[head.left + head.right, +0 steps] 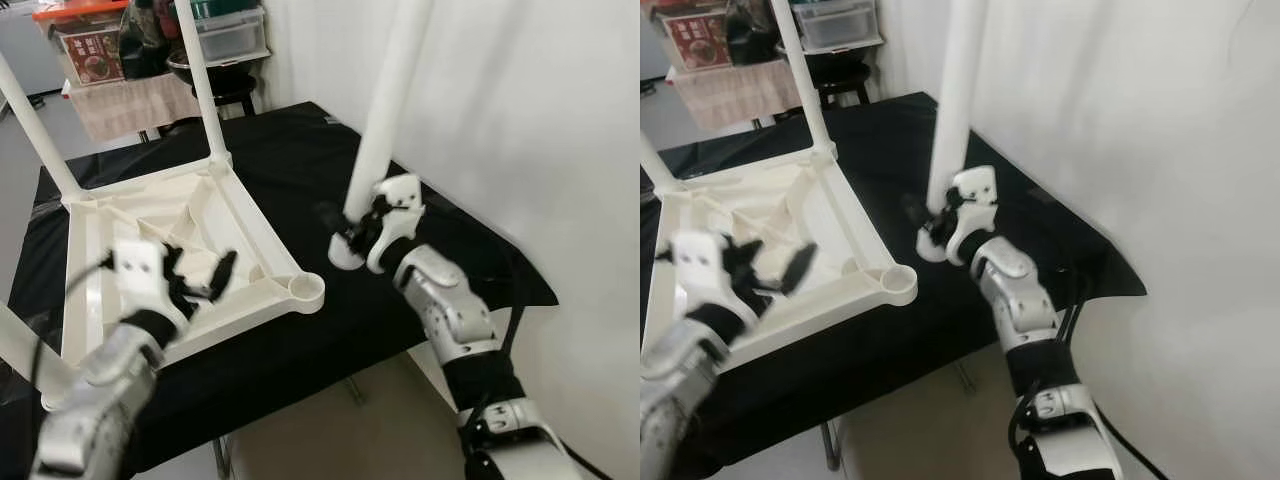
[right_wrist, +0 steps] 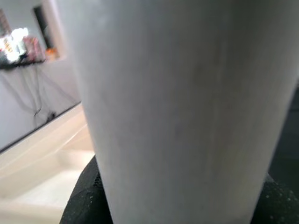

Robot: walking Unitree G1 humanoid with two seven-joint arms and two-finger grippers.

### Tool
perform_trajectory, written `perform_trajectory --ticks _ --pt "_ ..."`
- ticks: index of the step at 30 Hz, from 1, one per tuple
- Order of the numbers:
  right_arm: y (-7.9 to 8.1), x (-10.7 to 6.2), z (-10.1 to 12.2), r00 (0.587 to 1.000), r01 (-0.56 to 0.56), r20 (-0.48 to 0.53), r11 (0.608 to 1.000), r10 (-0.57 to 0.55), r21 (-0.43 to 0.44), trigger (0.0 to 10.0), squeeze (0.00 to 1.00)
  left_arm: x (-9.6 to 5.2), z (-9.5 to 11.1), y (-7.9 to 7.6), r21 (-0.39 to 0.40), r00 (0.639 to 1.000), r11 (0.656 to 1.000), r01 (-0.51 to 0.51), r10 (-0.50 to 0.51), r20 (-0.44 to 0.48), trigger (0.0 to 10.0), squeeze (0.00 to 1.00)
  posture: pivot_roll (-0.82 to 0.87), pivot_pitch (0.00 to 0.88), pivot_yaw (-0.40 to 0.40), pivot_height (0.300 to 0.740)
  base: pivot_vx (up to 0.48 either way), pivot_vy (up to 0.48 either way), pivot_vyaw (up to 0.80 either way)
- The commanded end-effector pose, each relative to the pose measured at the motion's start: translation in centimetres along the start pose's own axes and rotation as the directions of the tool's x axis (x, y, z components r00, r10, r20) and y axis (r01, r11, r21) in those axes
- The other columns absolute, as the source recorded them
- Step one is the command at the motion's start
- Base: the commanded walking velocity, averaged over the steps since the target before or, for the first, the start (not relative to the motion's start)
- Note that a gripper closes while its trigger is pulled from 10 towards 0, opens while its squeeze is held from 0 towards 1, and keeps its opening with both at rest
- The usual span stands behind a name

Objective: Building children table

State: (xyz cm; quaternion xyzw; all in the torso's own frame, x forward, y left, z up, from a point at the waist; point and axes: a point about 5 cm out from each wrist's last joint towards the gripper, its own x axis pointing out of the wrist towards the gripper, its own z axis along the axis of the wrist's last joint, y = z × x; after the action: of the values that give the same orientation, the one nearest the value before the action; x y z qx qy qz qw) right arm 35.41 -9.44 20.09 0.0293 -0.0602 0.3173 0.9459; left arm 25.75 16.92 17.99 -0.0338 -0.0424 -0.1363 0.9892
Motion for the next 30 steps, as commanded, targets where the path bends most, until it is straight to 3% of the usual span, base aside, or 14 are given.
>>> perform_trajectory --ticks 1,5,6,10,14,15,20,30 --pt "0.4 0.0 0.3 0.999 -0.028 0.030 0.999 0.028 -0.017 10.0 0.00 -0.6 -0.8 -0.4 0.024 1.000 1.000 -0.017 0.018 -0.017 10.0 0.00 -0.06 0.030 0.034 0.740 0.000 0.000 0.77" --pt "0.3 -0.2 -0.1 0.999 -0.025 0.024 0.999 0.025 -0.021 10.0 0.00 -0.9 -1.3 -1.0 0.001 1.000 1.000 -0.003 0.003 -0.023 10.0 0.00 -0.06 0.029 0.039 0.740 0.000 0.000 0.77" --pt "0.1 -0.7 -1.5 1.000 -0.018 0.004 0.999 0.019 -0.034 10.0 0.00 -1.6 -2.0 -2.4 -0.111 0.997 0.992 0.062 -0.065 -0.030 10.0 0.00 -0.06 0.023 0.038 0.740 0.000 0.000 0.77" --pt "0.0 -1.1 -1.9 1.000 -0.023 0.017 0.999 0.023 -0.026 10.0 0.00 -2.2 -2.6 -3.7 -0.166 0.991 0.978 0.128 -0.133 -0.020 10.0 0.00 -0.06 0.031 0.040 0.740 0.000 0.000 0.78" --pt "-0.1 -1.1 -1.9 0.999 -0.027 0.021 0.999 0.028 -0.019 10.0 0.00 -2.2 -2.9 -3.8 -0.165 0.990 0.978 0.130 -0.136 -0.025 10.0 0.00 -0.07 0.027 0.041 0.740 0.000 -0.465 0.78" --pt "0.1 -1.1 -2.0 0.999 -0.039 0.014 0.999 0.040 -0.028 10.0 0.00 -2.0 -2.9 -3.4 -0.205 0.993 0.972 0.116 -0.121 -0.011 10.0 0.00 -0.07 0.024 0.037 0.740 0.000 -0.469 0.77" --pt "0.2 -1.2 -2.1 0.999 -0.049 0.008 0.998 0.049 -0.025 10.0 0.00 -1.9 -2.7 -3.1 -0.260 0.995 0.961 0.097 -0.096 0.019 10.0 0.00 -0.07 0.027 0.030 0.740 0.000 -0.187 0.78" --pt "-0.3 -1.3 -1.8 0.999 -0.034 0.004 0.999 0.034 -0.019 10.0 0.00 -2.0 -2.1 -3.5 -0.207 0.993 0.971 0.118 -0.117 0.020 10.0 0.00 -0.07 0.058 0.025 0.740 0.000 0.000 0.06"
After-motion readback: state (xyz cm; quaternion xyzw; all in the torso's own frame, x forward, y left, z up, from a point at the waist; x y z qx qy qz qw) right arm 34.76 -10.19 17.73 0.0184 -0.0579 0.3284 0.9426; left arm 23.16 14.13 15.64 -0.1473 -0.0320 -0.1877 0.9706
